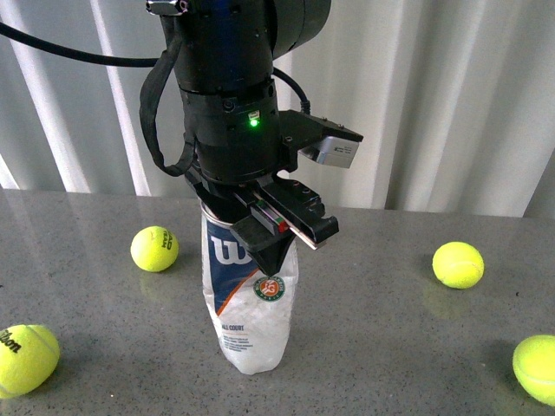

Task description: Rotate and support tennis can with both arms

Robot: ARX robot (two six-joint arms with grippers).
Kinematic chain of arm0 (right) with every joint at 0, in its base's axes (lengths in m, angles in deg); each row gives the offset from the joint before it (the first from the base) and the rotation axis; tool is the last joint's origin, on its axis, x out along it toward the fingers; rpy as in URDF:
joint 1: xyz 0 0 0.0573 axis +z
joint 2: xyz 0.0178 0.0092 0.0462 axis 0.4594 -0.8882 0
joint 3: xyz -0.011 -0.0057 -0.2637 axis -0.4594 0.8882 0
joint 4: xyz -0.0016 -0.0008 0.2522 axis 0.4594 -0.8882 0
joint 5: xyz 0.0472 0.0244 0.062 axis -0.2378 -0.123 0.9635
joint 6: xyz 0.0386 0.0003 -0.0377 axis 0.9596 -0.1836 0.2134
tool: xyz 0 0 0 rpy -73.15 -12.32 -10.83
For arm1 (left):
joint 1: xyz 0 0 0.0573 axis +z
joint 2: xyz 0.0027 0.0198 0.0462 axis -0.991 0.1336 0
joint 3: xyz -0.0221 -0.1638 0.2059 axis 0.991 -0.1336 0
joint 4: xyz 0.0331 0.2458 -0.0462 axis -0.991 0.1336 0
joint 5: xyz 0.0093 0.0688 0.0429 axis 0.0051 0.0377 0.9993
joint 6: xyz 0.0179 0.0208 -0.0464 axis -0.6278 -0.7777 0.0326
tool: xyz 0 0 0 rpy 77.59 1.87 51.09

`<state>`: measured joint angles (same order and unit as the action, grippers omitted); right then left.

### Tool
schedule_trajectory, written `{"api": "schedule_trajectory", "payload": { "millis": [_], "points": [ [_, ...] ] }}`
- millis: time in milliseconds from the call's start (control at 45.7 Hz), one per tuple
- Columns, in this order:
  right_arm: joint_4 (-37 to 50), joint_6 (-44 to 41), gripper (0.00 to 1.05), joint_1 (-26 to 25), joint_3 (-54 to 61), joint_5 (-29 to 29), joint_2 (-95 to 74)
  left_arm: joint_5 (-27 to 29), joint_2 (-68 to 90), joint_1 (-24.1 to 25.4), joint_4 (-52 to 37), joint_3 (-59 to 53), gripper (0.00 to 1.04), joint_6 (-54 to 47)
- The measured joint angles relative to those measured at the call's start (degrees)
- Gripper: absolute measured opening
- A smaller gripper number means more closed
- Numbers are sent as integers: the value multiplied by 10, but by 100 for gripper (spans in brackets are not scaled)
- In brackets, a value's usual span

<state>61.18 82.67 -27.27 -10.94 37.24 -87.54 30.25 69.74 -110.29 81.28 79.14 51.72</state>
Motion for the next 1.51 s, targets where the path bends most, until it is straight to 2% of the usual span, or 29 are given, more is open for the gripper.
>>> {"api": "schedule_trajectory", "payload": {
  "millis": [153, 306, 416, 547, 678, 919, 940, 1028, 1115, 1181, 1269, 1334, 1465, 1509],
  "points": [
    [0, 0, 98, 0, 0, 0, 0, -18, -24, 0, -9, 2, 79, 30],
    [0, 0, 98, 0, 0, 0, 0, -33, -50, 0, -15, 1, 99, 47],
    [0, 0, 98, 0, 0, 0, 0, -59, -79, 5, -27, -12, 98, 73],
    [0, 0, 98, 0, 0, 0, 0, -99, -128, 22, -84, -54, 98, 137],
    [0, 0, 98, 0, 0, 0, 0, -88, -182, 38, -167, -111, 98, 224],
    [0, 0, 98, 0, 0, 0, 0, -75, -202, 46, -183, -126, 98, 271],
    [0, 0, 98, 0, 0, 0, 0, -61, -205, 44, -202, -136, 97, 270],
    [0, 0, 98, 0, 0, 0, 0, 121, -259, 40, -451, -285, 83, 271],
    [0, 0, 98, 0, 0, 0, 0, 198, -315, 47, -669, -425, 70, 271],
    [0, 0, 98, 0, 0, -2, 0, 203, -351, 61, -813, -507, 61, 271],
    [0, 0, 98, 0, 0, -2, 0, 193, -401, 85, -929, -593, 49, 271],
    [0, 0, 98, 0, 0, 0, 0, 184, -432, 102, -972, -643, 40, 271],
    [0, 0, 98, 0, 0, 0, 0, 147, -497, 143, -1015, -776, 9, 271],
    [0, 0, 98, 0, 0, 0, 0, 131, -514, 150, -1022, -804, 4, 273]
  ]
}}
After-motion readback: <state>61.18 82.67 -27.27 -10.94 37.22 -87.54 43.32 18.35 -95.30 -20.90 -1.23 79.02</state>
